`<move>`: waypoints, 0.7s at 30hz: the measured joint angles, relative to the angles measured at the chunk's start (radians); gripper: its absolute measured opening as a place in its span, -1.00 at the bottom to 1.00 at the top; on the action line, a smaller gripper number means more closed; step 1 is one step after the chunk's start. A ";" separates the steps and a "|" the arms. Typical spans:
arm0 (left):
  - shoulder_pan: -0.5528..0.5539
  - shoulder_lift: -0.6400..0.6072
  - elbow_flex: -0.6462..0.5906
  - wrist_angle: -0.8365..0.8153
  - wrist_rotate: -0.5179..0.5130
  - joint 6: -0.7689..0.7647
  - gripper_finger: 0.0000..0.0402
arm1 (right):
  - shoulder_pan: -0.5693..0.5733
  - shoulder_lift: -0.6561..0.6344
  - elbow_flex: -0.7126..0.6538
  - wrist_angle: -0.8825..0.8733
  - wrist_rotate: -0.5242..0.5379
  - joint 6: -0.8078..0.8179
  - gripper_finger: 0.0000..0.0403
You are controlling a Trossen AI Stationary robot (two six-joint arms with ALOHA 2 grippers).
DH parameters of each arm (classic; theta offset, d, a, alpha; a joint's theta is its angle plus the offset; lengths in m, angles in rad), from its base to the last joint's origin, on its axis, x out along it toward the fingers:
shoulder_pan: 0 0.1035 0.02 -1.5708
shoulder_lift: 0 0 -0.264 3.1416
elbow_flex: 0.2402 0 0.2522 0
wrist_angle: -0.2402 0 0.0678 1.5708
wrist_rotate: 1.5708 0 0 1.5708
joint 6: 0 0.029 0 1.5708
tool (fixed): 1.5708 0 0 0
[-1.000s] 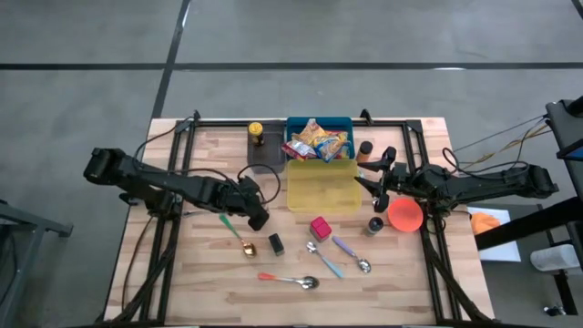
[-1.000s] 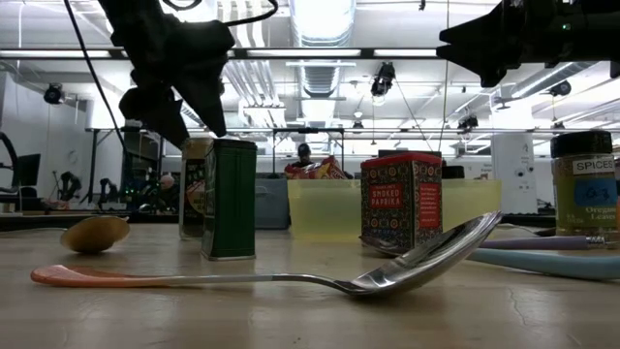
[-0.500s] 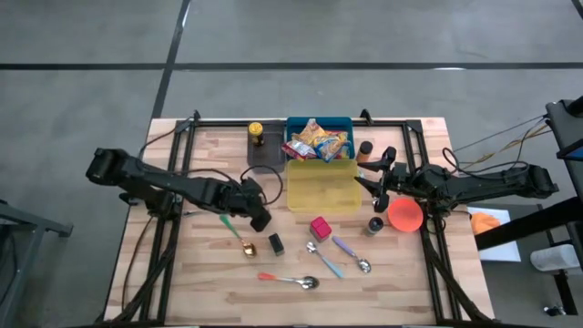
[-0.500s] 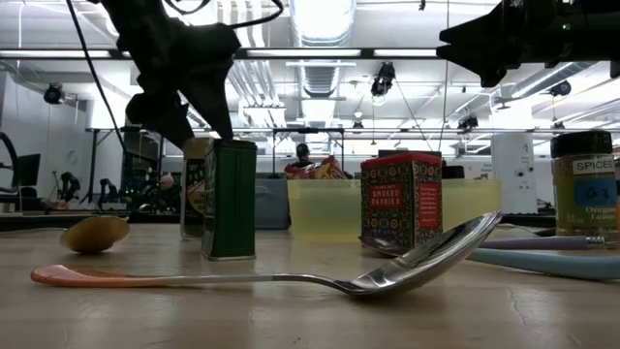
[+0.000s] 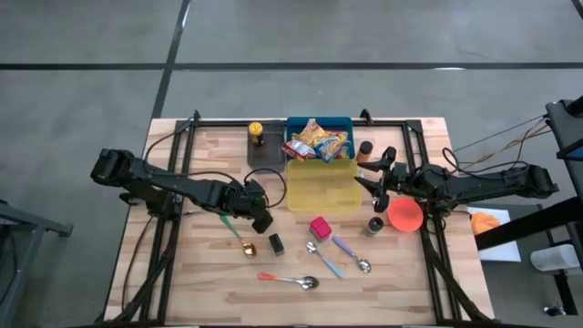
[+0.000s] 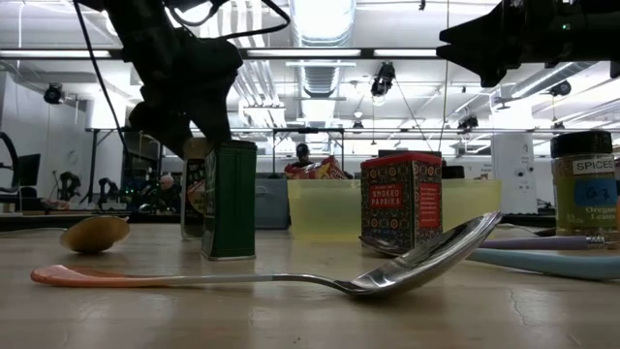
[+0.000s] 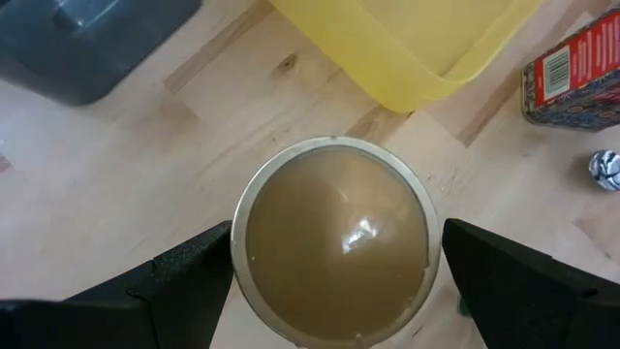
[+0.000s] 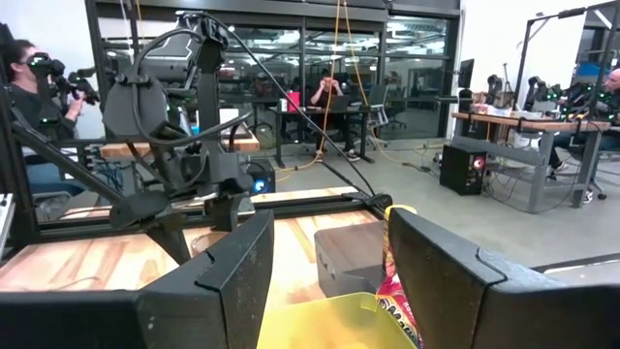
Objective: Pick & Place Food Item
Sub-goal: Put the golden spice bottle into the black bin
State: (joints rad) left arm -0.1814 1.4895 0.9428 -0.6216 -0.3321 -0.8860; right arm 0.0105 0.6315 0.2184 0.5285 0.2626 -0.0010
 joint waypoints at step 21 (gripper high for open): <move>0.000 0.000 0.000 0.005 -0.027 0.000 0.31 | 0.000 0.000 0.000 0.000 0.000 0.000 0.01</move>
State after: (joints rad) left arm -0.1814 1.4895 0.9428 -0.6170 -0.3588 -0.8856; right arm 0.0107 0.6315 0.2184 0.5285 0.2624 -0.0010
